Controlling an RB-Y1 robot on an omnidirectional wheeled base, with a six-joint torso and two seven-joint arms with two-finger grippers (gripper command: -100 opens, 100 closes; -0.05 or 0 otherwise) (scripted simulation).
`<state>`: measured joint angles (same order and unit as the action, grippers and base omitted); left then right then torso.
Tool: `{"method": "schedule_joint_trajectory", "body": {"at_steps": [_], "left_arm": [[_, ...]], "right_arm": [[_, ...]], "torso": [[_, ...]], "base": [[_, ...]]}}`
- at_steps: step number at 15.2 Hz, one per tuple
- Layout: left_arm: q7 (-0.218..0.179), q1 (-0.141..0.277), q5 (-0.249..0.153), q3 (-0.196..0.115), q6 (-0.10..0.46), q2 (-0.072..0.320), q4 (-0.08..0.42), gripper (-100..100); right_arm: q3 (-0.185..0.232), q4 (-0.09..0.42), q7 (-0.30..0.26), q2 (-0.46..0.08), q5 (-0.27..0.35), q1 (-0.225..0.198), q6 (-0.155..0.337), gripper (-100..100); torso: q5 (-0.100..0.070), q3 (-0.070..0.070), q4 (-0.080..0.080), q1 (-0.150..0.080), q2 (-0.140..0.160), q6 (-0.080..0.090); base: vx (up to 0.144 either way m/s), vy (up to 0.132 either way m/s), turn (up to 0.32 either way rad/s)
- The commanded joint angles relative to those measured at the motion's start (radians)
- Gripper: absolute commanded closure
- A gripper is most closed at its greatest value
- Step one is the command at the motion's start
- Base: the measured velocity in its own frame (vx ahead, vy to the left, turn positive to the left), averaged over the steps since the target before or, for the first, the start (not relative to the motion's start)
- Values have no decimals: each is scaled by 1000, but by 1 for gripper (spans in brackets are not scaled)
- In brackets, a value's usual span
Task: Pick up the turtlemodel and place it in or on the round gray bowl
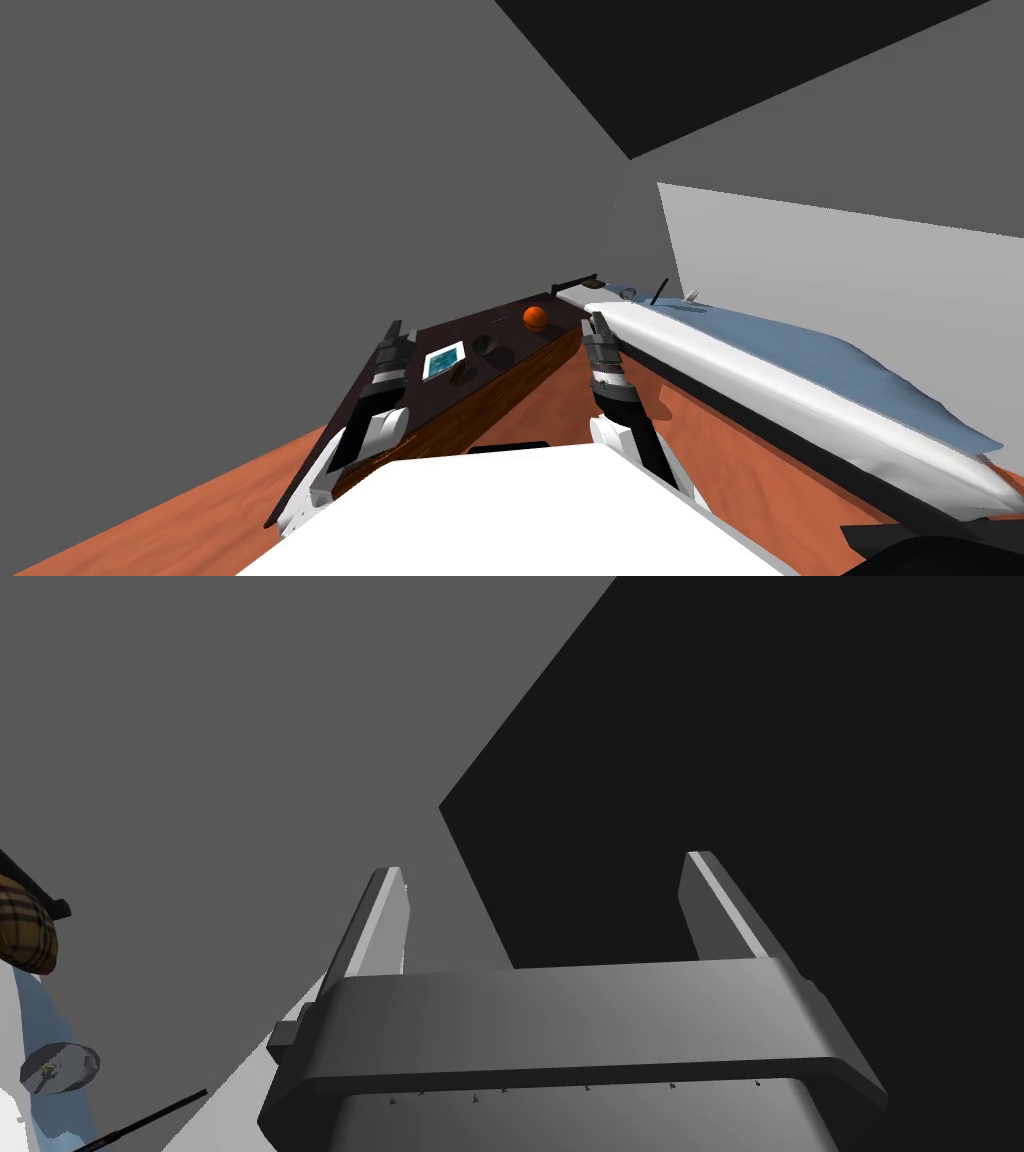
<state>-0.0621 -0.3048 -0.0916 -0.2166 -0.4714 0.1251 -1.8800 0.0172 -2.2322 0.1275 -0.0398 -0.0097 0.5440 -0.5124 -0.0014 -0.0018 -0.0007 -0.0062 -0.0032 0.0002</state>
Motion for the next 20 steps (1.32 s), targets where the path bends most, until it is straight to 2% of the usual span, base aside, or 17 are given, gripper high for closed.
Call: {"method": "schedule_joint_trajectory", "body": {"at_steps": [1,2,3,4,5,6,7,8,9,10,11,13,14,16,17,19,20], "left_arm": [[-1,14,-7,-19,4,2,50,-100],[-1,14,-7,-19,4,2,51,-100],[-2,35,-16,-47,11,4,86,-100],[-2,35,-16,-47,11,4,105,-100],[-4,56,-26,-74,18,6,129,-100],[-4,56,-26,-74,18,6,160,-100],[-5,77,-35,-103,25,8,189,-100],[-5,77,-35,-103,25,8,216,-100],[-6,99,-45,-131,32,9,245,-100],[-6,99,-45,-131,32,9,271,-100],[-7,120,-55,-160,39,10,298,-100],[-7,120,-55,-160,39,10,330,-100],[-9,142,-65,-189,47,10,356,-100],[-9,142,-65,-189,47,10,388,-100],[-10,163,-75,-218,54,11,424,-100],[-10,163,-75,-218,54,11,446,-100],[-11,184,-85,-247,61,11,472,-100]], "right_arm": [[0,0,0,0,0,0,0,0],[0,0,0,0,0,0,0,0],[0,0,0,0,0,0,0,0],[0,0,0,0,0,0,0,0],[0,0,0,0,0,0,0,0],[0,0,0,0,0,0,0,0],[0,0,0,0,0,0,0,0],[0,0,0,0,0,0,0,0],[0,0,0,0,0,0,0,0],[0,0,0,0,0,0,0,0],[0,0,0,0,0,0,0,0],[0,0,0,0,0,0,0,0],[0,0,0,0,0,0,0,0],[0,0,0,0,0,0,0,0],[0,0,0,0,0,0,0,0],[0,0,0,0,0,0,0,0],[0,0,0,0,0,0,0,0]], "torso": [[0,0,0,0,0,0],[0,0,0,0,0,0],[0,0,0,1,1,0],[0,0,0,0,0,0],[0,0,0,0,0,0],[0,0,0,-1,0,0],[0,0,0,-2,0,0],[0,0,0,-3,0,0],[-1,0,0,-3,0,0],[-1,0,0,-3,0,0],[-1,0,0,-3,0,0],[-1,-1,0,-3,-1,0],[0,-1,0,-1,-1,0],[0,-1,0,0,-1,0],[0,0,0,1,0,0],[0,0,0,0,0,0],[0,0,0,1,1,0]], "base": [[42,-80,-32],[27,-62,-8],[46,-86,-33],[48,-94,-31],[36,-114,-46],[34,-121,-36],[37,-136,-35],[42,-128,-30],[47,-126,-39],[49,-122,-30],[57,-124,-43],[64,-91,-18],[61,-82,-36],[47,-75,-20],[38,-83,-37],[40,-74,-19],[42,-69,-35]]}}
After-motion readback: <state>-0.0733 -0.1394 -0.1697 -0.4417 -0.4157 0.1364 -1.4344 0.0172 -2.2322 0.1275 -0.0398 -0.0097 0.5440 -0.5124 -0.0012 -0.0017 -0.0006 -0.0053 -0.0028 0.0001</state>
